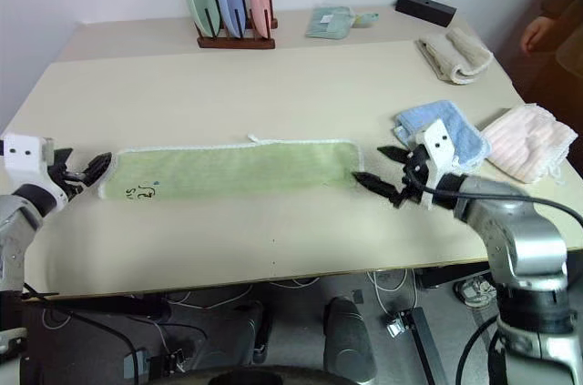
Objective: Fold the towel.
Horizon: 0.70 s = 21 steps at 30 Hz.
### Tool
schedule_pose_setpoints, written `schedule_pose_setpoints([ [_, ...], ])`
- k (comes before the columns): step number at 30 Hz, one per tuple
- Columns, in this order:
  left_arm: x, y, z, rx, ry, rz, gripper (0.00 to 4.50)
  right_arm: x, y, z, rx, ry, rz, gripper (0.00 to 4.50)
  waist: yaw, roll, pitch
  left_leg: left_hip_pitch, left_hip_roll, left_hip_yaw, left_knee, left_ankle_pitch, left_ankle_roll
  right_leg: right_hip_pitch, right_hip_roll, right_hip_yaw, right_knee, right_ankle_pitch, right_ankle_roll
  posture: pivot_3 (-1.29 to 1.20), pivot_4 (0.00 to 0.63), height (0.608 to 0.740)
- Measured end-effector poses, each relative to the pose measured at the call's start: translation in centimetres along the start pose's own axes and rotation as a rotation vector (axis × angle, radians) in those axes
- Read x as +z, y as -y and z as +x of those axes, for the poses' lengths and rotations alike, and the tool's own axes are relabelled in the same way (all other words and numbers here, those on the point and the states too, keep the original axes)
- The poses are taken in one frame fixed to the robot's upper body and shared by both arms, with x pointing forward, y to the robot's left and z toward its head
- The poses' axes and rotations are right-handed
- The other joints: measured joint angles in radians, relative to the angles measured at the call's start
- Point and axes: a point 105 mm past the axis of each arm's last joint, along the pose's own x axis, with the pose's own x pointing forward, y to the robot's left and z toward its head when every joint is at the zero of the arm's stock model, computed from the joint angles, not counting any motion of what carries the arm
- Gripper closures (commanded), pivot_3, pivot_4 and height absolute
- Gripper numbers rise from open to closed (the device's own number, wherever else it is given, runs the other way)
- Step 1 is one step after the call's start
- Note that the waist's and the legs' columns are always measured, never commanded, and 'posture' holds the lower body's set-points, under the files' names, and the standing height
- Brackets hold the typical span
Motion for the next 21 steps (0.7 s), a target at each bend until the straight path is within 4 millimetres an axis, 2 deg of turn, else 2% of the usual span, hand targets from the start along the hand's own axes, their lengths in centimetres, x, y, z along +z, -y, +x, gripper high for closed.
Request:
schedule_pose_setpoints([
  [3, 1.0, 5.1, 0.2, -0.212, 0.030, 0.089, 0.59, -2.0, -1.1, 0.7, -0.029, -0.035, 0.178, 0.02, 0.001, 0.000, 0.000, 0.000, 0.000, 0.001, 0.000, 0.000, 0.000, 0.000, 0.000, 0.000, -0.001, 0.000, 0.000, 0.00, 0.150, 0.737],
  [6, 1.3, 10.5, 0.2, -0.417, 0.047, 0.125, 0.59, -3.2, -0.9, 1.4, -0.104, -0.047, 0.308, 0.02, 0.002, 0.000, -0.001, 0.000, 0.000, 0.001, 0.000, 0.000, 0.000, 0.000, 0.000, 0.000, -0.001, 0.000, 0.000, 0.00, 0.150, 0.737],
  [8, 1.7, 15.7, -0.5, -0.616, 0.076, 0.142, 0.59, -3.6, -0.7, 2.4, -0.153, -0.028, 0.415, 0.02, 0.001, 0.001, -0.001, 0.000, 0.000, 0.001, 0.000, 0.000, 0.000, 0.000, 0.000, 0.001, -0.001, 0.000, 0.000, 0.00, 0.150, 0.737],
  [10, 1.9, 20.0, -1.7, -0.781, 0.100, 0.134, 0.59, -3.7, -0.8, 3.4, -0.177, -0.018, 0.506, 0.02, -0.002, 0.001, -0.001, 0.000, -0.001, 0.001, -0.001, 0.000, 0.000, 0.000, 0.001, 0.001, -0.001, 0.000, 0.000, 0.00, 0.150, 0.737],
  [12, 2.4, 21.8, -2.3, -0.852, 0.119, 0.135, 0.59, -3.6, -0.7, 3.7, -0.197, -0.011, 0.556, 0.02, -0.003, 0.001, -0.001, 0.000, -0.001, 0.001, -0.001, 0.000, 0.000, -0.001, 0.001, 0.001, 0.000, 0.000, 0.000, 0.00, 0.150, 0.737],
  [15, 2.9, 23.1, -2.5, -0.888, 0.140, 0.125, 0.59, -3.3, -0.3, 4.3, -0.241, 0.023, 0.654, 0.02, -0.004, 0.003, -0.002, 0.001, -0.001, 0.001, -0.001, 0.000, 0.000, 0.000, 0.002, 0.001, 0.000, 0.000, 0.000, 0.00, 0.150, 0.737],
  [20, 2.3, 24.2, -2.8, -0.911, 0.117, 0.114, 0.59, -2.4, 0.8, 5.6, -0.297, 0.073, 0.782, 0.02, -0.005, 0.003, -0.002, 0.001, -0.001, 0.001, -0.001, 0.000, 0.000, 0.000, 0.003, 0.001, 0.000, 0.000, 0.000, 0.00, 0.150, 0.737],
  [21, 2.3, 24.2, -2.8, -0.909, 0.118, 0.115, 0.59, -2.2, 1.1, 5.9, -0.313, 0.082, 0.803, 0.54, -0.006, 0.003, -0.002, 0.001, -0.001, 0.001, -0.001, 0.000, 0.000, 0.000, 0.003, 0.001, 0.000, 0.000, 0.000, 0.00, 0.150, 0.737],
])
